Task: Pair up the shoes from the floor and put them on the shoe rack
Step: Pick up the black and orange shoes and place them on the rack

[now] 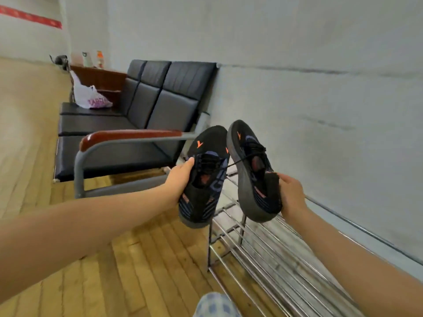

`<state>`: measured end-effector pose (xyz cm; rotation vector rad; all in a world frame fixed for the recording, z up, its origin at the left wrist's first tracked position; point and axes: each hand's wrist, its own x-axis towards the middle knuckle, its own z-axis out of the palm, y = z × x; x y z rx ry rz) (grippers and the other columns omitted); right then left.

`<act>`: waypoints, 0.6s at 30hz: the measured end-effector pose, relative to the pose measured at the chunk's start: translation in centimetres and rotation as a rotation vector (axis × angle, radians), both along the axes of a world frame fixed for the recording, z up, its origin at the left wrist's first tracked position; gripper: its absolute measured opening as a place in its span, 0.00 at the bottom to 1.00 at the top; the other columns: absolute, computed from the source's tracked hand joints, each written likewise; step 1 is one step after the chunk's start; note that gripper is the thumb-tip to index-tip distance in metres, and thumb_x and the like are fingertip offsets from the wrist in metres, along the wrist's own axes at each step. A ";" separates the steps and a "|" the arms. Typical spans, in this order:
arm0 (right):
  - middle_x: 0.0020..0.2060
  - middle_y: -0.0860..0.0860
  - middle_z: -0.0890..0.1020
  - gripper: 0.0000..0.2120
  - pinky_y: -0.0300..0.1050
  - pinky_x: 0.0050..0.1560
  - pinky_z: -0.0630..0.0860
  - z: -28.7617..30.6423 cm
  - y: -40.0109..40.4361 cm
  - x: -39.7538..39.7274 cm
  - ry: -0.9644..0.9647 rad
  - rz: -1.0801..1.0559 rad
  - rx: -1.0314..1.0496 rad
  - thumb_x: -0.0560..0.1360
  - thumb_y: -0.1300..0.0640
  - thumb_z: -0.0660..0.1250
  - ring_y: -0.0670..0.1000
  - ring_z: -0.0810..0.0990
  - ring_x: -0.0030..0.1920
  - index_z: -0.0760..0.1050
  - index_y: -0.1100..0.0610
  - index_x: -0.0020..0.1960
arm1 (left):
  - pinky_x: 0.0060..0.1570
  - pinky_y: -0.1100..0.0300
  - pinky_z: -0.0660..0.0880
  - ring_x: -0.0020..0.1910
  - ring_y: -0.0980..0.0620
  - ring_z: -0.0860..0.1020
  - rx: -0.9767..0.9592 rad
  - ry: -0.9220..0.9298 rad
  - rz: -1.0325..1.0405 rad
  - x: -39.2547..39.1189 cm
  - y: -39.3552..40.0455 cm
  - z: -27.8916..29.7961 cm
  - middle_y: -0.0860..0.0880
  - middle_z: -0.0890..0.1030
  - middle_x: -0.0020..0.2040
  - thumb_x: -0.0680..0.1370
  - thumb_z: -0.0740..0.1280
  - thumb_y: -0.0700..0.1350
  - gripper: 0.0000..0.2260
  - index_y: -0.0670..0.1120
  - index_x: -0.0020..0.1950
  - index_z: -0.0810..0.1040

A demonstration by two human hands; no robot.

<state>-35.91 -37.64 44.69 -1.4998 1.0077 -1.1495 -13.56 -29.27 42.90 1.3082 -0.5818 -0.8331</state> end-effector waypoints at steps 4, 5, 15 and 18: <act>0.32 0.57 0.76 0.10 0.44 0.36 0.67 1.3 -1.7 -5.9 -0.001 -0.219 0.012 0.75 0.64 0.63 0.53 0.71 0.34 0.76 0.67 0.38 | 0.47 0.57 0.76 0.46 0.45 0.79 0.068 -0.030 -0.232 -5.6 -5.7 3.6 0.44 0.81 0.51 0.80 0.62 0.53 0.18 0.40 0.60 0.75; 0.32 0.57 0.74 0.10 0.44 0.35 0.65 1.2 -2.2 -6.8 0.010 -0.266 0.023 0.74 0.63 0.63 0.52 0.69 0.33 0.75 0.68 0.37 | 0.43 0.57 0.76 0.43 0.45 0.79 0.088 -0.038 -0.273 -6.7 -6.5 3.7 0.44 0.81 0.47 0.79 0.63 0.52 0.17 0.40 0.59 0.76; 0.37 0.57 0.78 0.07 0.44 0.37 0.72 -5.4 -5.4 -6.6 -0.048 -0.339 0.241 0.69 0.55 0.65 0.55 0.76 0.36 0.74 0.59 0.42 | 0.48 0.53 0.77 0.48 0.41 0.81 0.227 -0.060 -0.331 -8.8 -11.8 -0.3 0.37 0.82 0.54 0.75 0.69 0.45 0.15 0.38 0.59 0.79; 0.43 0.54 0.79 0.08 0.41 0.32 0.68 -6.2 -4.7 -5.5 -0.034 -0.387 0.201 0.74 0.57 0.65 0.51 0.77 0.39 0.71 0.58 0.51 | 0.45 0.54 0.77 0.45 0.42 0.81 0.277 -0.166 -0.309 -8.0 -12.5 0.4 0.39 0.82 0.47 0.76 0.68 0.45 0.14 0.37 0.56 0.79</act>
